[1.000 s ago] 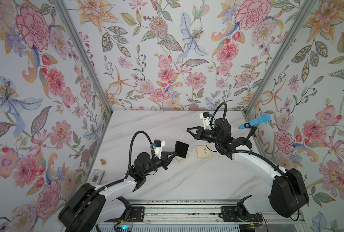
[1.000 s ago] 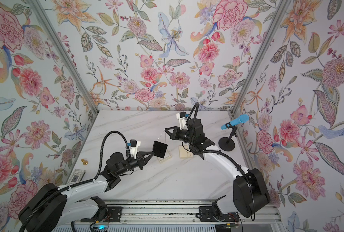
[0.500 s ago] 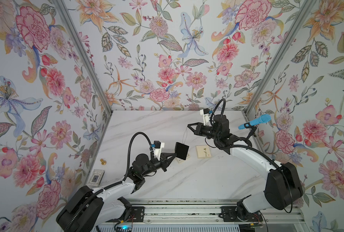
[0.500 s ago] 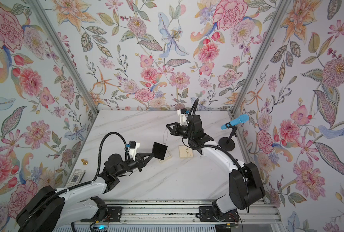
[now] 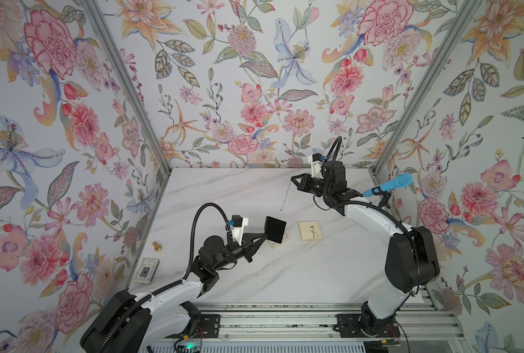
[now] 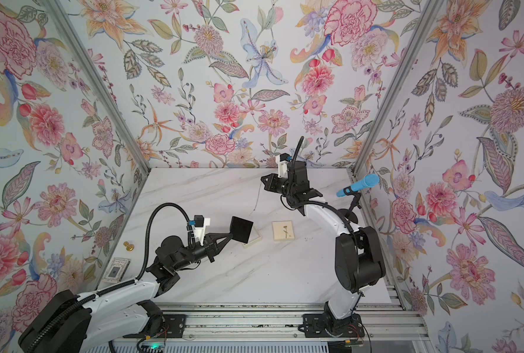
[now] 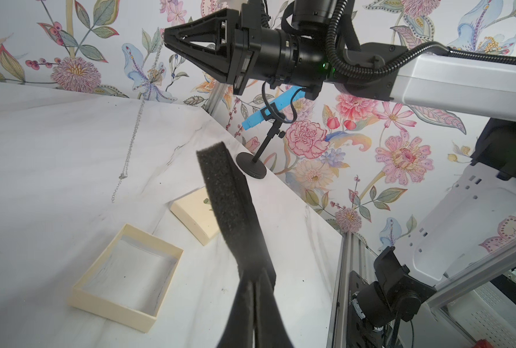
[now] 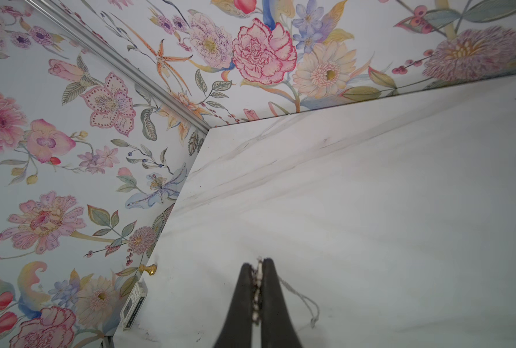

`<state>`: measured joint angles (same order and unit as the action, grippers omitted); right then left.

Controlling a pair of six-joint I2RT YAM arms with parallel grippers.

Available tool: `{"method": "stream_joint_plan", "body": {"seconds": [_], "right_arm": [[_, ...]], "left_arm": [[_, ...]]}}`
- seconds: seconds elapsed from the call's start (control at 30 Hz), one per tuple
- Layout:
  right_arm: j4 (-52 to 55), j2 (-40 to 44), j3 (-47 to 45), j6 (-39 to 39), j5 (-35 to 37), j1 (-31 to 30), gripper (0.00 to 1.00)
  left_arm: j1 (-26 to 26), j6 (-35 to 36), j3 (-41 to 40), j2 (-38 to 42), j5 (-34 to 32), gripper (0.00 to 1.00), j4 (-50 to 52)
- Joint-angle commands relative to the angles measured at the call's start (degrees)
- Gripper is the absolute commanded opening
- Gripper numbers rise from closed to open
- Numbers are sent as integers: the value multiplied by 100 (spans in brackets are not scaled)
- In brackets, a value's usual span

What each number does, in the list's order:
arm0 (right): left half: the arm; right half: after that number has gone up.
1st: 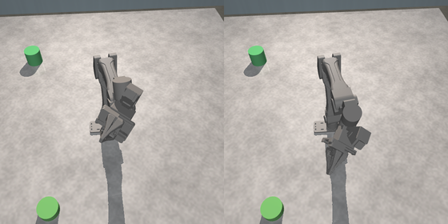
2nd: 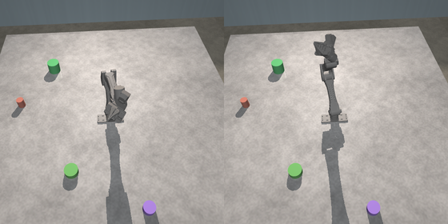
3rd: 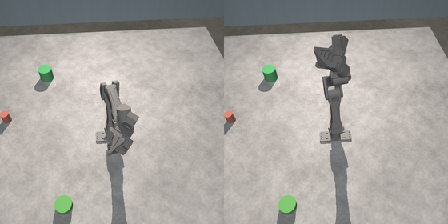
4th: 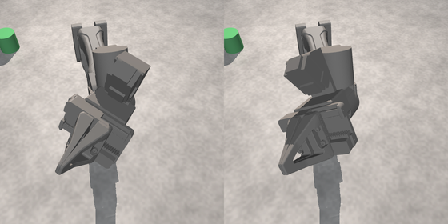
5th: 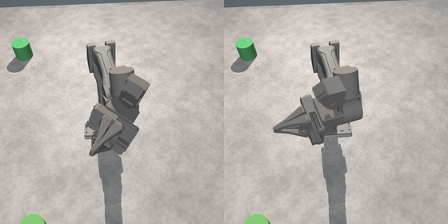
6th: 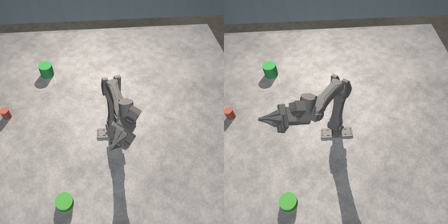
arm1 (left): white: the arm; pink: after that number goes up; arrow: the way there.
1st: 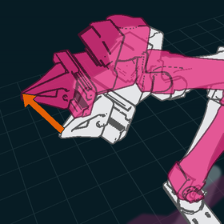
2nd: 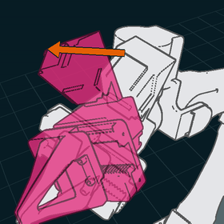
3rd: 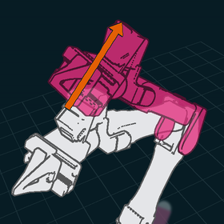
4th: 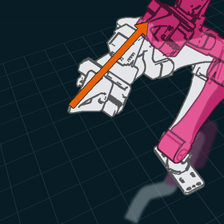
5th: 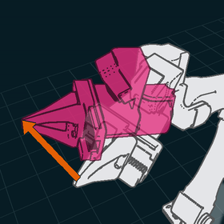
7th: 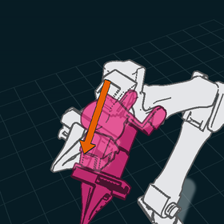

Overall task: Take the necklace out of the lift-off lid jewelry box
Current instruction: Place the necklace at the center of the board.

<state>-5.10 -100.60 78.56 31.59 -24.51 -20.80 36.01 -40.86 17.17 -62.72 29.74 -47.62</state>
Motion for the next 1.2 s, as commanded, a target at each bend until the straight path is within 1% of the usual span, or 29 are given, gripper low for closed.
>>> {"method": "stream_joint_plan", "body": {"seconds": [0.0,0.33,0.43,0.53,0.67,1.03,1.17], "right_arm": [[401,-461,551,-442,29,118,0],[528,-1749,2107,-1019,-195,400,0],[851,-2087,2626,-1149,-97,461,0],[1031,-2344,2892,-1194,-49,511,0],[1096,-2560,2941,-1206,-88,526,0],[1107,-2684,2391,-1283,-98,370,0],[1118,-2667,2184,-1303,56,274,1]], "left_arm": [[-45,129,-47,102,-221,0,116],[-36,184,-29,292,-772,0,502],[-38,189,-29,317,-912,0,564],[-37,179,-29,329,-1040,0,613],[-46,193,-38,357,-1153,0,662],[-75,190,-27,374,-1291,0,755],[-72,157,-54,383,-1433,0,758]]}}
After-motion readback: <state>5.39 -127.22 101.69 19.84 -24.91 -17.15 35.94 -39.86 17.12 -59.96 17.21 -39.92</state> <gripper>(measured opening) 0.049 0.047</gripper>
